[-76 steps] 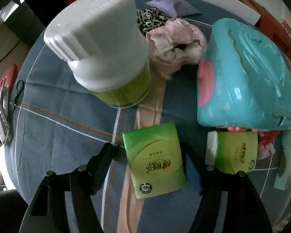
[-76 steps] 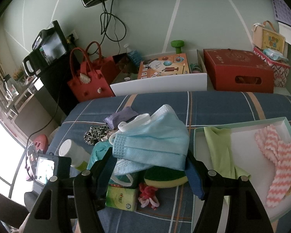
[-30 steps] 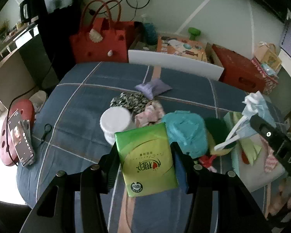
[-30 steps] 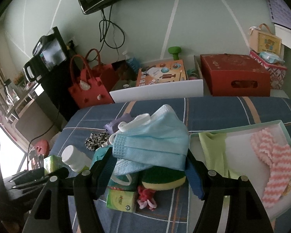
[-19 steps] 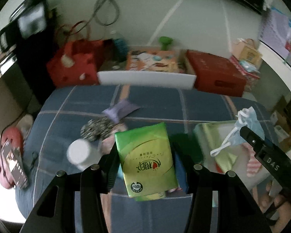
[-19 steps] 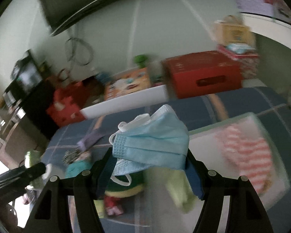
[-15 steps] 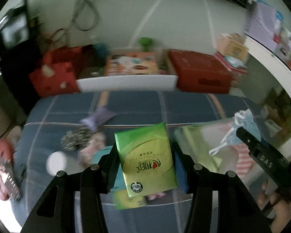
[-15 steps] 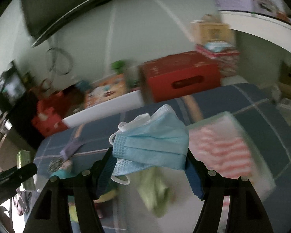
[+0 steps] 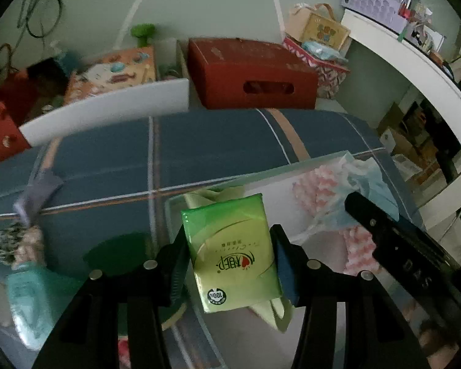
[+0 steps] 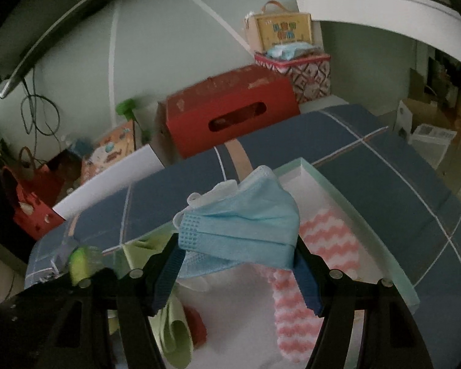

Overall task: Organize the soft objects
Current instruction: 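Open both grippers to release mask and tissue pack into the tray, then withdraw both grippers from the tray toward the remaining items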

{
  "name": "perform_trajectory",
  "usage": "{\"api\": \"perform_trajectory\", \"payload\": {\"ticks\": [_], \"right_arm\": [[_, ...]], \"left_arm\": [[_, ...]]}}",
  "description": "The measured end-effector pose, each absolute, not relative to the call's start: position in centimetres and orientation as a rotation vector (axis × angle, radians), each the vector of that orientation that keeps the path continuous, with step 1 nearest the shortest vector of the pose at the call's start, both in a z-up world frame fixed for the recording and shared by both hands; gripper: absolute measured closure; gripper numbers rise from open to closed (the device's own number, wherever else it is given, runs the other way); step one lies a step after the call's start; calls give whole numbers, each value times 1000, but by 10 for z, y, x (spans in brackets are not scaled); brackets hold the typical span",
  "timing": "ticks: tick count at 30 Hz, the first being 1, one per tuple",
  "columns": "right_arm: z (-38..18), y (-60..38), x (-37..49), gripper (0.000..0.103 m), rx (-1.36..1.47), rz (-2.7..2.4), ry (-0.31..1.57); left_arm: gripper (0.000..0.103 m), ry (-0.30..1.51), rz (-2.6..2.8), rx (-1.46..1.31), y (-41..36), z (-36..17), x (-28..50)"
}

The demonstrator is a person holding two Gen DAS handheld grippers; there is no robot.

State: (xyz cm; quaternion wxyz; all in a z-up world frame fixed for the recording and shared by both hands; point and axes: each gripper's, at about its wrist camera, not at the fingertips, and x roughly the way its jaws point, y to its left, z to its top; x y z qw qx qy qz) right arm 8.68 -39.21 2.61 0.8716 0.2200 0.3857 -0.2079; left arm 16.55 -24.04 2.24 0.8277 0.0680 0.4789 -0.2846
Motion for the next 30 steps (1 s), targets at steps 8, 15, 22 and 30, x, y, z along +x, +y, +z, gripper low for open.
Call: {"api": "perform_trajectory", "payload": {"ticks": [8,15,22,30], "right_arm": [[17,-392,89,32,461,-448,856],[27,-389,87,31,438,-473,874],[31,-386,87,31,415,-491,911],[40,-388,80,17,372,-564,939]], "left_arm": [[50,1088,-609,122,-249,-6,176],[34,1109,-630,54,-241,0,177],[27,1139,-640,11,-237,5,178],[10,1132,-609,-1,-230,10,180]]}}
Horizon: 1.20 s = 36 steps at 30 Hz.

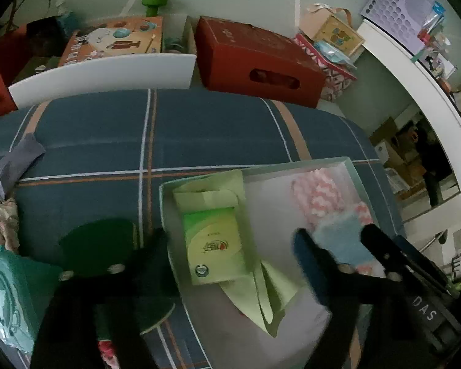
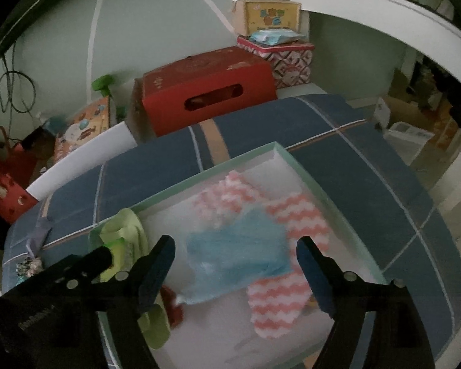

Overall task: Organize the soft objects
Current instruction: 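Withdraw both grippers from the tray toward the remaining items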

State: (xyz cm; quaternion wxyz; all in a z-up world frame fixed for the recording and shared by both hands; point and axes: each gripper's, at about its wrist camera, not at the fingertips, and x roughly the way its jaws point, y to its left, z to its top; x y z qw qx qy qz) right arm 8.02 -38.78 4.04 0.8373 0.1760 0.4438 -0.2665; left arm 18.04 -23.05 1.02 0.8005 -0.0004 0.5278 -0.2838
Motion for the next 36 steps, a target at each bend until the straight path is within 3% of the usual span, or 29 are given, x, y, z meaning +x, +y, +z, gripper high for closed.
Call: {"api": "perform_trajectory", "payload": {"ticks": [1,3,25,36], "right_arm": [[41,-389,79,15,366,-575,943],[43,-390,77,0,358,-595,947],[61,-381,70,0,364,-594,895],[69,-327,83,0,321,-404,877]], "left_arm": [[8,1120,-599,-1,-229,12,181],[8,1105,-579,5,-227,14,181],[8,1055,-493,42,-202,54,169],[8,988,-349,-8,-126,89,157]]}}
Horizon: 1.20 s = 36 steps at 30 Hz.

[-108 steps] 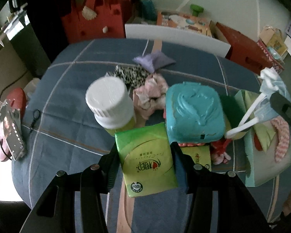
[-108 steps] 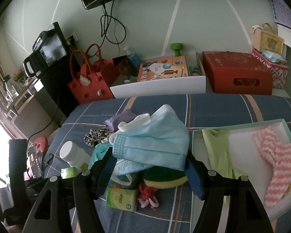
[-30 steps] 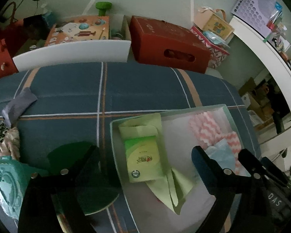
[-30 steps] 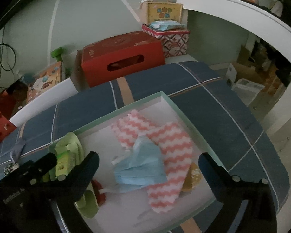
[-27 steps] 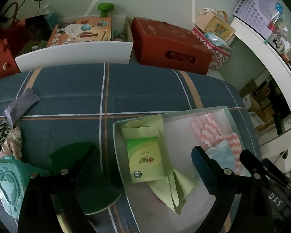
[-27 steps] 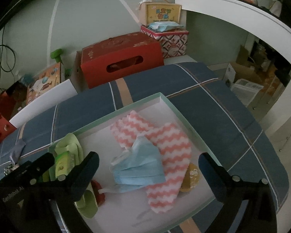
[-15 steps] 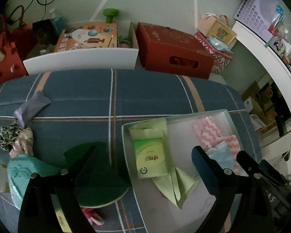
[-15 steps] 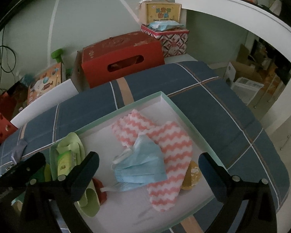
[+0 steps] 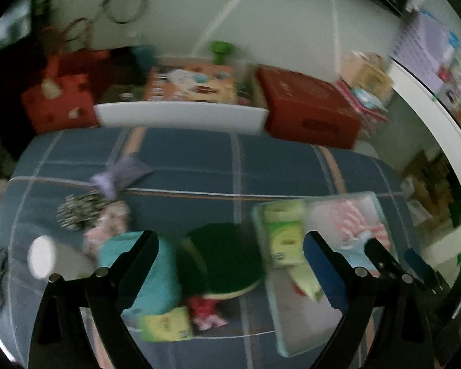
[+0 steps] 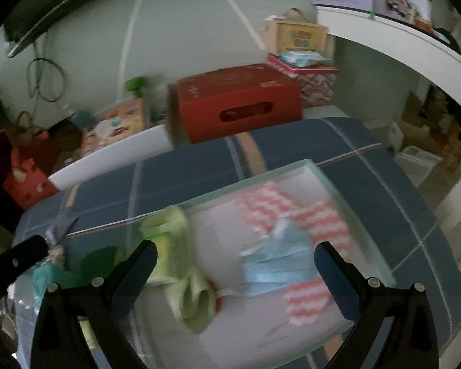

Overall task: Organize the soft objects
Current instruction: 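Withdraw both grippers from the tray toward the remaining items, then lower the left gripper toward the green tissue pack beside the teal box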

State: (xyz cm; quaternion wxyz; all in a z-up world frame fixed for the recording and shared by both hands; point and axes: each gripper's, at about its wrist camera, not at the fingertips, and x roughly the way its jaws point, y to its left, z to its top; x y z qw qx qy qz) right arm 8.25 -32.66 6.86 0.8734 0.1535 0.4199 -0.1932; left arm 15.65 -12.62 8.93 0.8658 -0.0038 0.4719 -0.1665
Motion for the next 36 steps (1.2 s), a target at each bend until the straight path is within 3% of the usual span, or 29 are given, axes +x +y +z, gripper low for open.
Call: {"api": "perform_trajectory", "payload": {"ticks": [17,36], "right_arm": [[39,-241,84,0,260,-159,977],[15,-231,87,0,237,-175,1081]], "left_arm": [[8,1113,-149,-159,-23,36,133],[8,1300,-172,-161,-38,-27,128]]}}
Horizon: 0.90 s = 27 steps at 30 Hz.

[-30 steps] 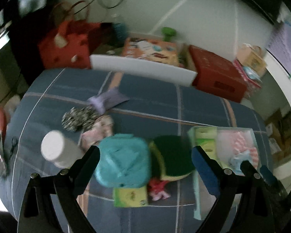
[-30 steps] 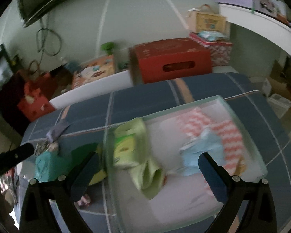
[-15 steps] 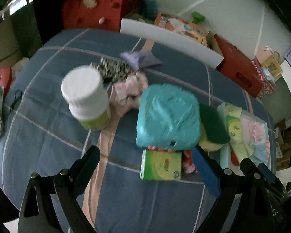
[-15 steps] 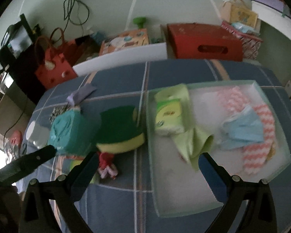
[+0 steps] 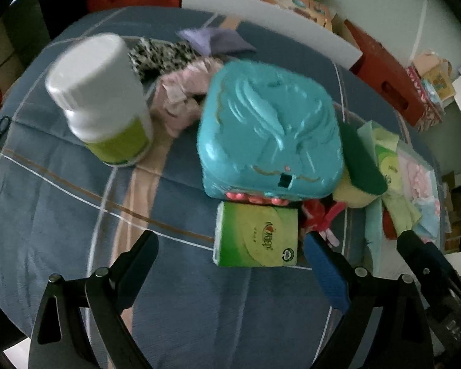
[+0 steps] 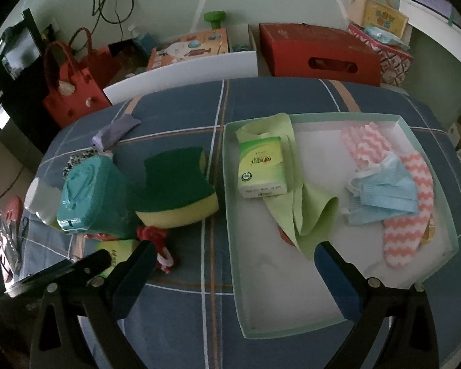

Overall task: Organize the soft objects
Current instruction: 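Lower the left gripper toward the green tissue pack beside the teal box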

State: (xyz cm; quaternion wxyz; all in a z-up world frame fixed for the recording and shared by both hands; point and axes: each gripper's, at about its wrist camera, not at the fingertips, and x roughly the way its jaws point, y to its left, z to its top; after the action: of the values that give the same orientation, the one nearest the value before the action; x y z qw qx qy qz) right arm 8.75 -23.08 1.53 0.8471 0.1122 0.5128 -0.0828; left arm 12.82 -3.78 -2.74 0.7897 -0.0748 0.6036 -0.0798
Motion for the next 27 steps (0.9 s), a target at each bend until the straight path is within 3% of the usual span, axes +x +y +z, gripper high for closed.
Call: {"api": "perform_trajectory", "payload": {"ticks": [27], "right_arm": [[13,-234,89,0,236,-191,1090]], "left_arm": [[8,1355,-189,-121,-85,-55,147]]}}
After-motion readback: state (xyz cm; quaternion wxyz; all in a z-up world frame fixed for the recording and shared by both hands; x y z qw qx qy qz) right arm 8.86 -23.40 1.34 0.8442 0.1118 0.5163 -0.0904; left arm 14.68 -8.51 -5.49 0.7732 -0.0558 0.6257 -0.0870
